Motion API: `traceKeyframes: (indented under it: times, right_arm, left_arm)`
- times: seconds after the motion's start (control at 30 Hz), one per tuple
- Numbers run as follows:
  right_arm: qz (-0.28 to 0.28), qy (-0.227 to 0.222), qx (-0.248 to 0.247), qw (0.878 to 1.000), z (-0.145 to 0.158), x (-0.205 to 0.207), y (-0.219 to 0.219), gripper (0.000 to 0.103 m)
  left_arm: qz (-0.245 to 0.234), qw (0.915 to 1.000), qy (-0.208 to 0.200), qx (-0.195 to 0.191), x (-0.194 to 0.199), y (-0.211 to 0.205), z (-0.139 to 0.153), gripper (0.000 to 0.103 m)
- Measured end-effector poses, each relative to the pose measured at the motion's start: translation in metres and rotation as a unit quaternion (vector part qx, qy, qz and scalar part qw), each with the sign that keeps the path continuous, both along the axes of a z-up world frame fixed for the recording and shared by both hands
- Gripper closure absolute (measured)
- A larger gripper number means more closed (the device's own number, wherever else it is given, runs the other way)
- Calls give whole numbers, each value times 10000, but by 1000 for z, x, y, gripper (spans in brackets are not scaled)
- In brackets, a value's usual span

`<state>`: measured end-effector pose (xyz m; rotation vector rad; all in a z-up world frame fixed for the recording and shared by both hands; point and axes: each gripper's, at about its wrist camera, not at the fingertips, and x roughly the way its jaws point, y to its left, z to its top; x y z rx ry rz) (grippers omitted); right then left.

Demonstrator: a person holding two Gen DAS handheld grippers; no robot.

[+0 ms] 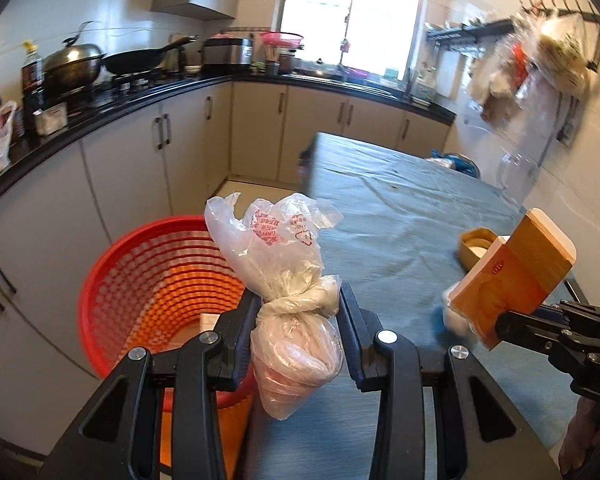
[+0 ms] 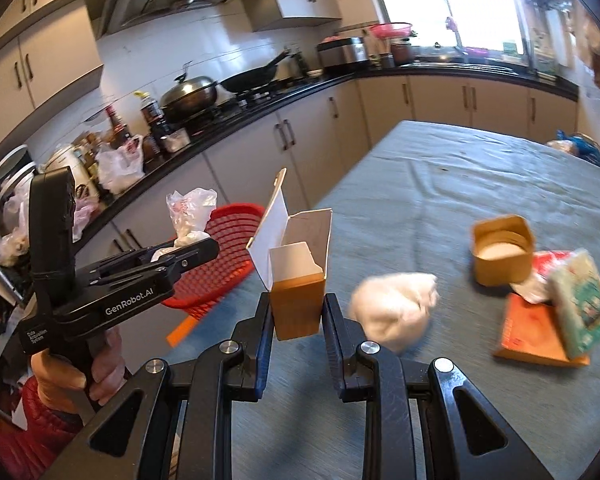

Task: Collect trash
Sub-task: 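Carry the bag and orange box to the red basket and release both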

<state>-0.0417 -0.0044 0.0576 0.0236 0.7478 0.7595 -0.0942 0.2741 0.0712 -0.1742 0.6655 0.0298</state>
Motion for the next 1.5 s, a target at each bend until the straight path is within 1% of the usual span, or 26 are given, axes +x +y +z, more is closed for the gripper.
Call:
traceKeyframes:
  times: [0.23,0.37,0.53,0.7,0.83,0.9,0.93,0.97,1.0,1.17,1.33,1.5]
  right_arm:
    - [351,159,80,9992,1,11,42,77]
    - [541,302,91,9980,-4,15,68,77]
    - [778,455,-30,9959,-10,24,104,77]
    - [864,648,-213,9939,-24,40,130,77]
    - [863,772,-353,9926,-34,52,145,75]
    - [826,785,-390,9927,-37,56,148,73]
    - [816,793,-401,9927,-38,57,148,67]
    - [811,799,-381,9928,-37,58,148,64]
    - [800,791,-343,9931,-36,58,147,61]
    - [725,665,-242,9949,-26,53,132,61]
    - [548,557,-106,9969,-15,45,95,61]
    - [235,566,68,9981,-9,41,46,60]
  left_arm:
    - [395,9991,42,-118,-9,43,-9,66]
    - [487,9986,104,-152,-8,54,-15,66]
    - [590,9978,212,-217,-2,65,-23,66]
    - [691,9967,317,-283,1,80,-33,66]
    - [803,9959,362,-221,2,92,-37,66]
    - [838,9955,373,-237,3,98,-39,64]
    - [855,9952,389,-261,3,100,-39,63]
    - [872,9950,400,-284,2,101,-40,57]
    - [900,9946,407,-317,2,103,-40,55]
    - [894,9946,383,-371,2,100,-38,54]
    - [743,9962,275,-362,0,85,-26,54]
    - [469,9983,139,-325,-1,51,-13,49]
